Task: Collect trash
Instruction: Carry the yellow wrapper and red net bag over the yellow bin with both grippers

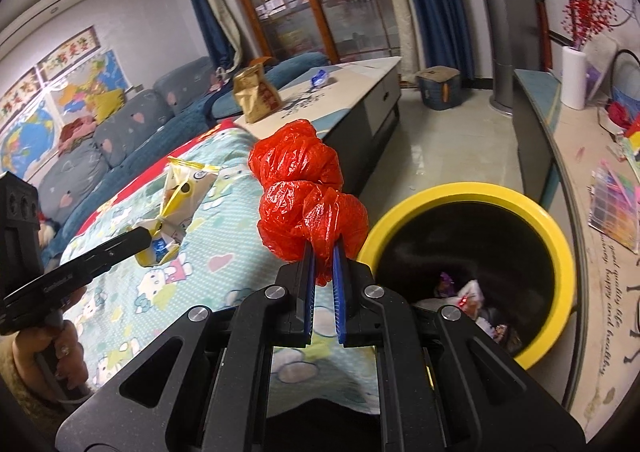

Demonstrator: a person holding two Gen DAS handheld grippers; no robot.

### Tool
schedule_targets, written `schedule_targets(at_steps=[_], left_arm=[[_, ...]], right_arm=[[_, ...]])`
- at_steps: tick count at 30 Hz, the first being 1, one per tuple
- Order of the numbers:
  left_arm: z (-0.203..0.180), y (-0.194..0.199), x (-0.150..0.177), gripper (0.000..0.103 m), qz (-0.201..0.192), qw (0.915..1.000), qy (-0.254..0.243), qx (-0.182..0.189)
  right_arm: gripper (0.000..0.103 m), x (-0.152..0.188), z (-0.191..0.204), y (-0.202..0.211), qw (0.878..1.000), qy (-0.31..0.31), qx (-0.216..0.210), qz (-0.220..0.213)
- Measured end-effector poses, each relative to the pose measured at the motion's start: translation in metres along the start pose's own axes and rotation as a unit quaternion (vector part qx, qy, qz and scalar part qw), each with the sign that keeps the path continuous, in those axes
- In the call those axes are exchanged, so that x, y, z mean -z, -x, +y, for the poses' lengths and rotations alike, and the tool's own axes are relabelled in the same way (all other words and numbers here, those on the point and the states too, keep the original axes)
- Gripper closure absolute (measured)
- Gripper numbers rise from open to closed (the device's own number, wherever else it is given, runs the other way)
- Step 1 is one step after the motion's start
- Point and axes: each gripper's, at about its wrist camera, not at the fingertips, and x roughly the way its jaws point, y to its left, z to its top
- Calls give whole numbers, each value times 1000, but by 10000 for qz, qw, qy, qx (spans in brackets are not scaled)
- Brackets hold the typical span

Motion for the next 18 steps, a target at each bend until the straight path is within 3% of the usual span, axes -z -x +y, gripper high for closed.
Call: schedule_targets(at_steps=[18], left_arm=[[-55, -36, 1, 96, 259, 9977, -526, 342]], right_arm=[[98, 3, -66, 21, 9962, -461, 733, -71]])
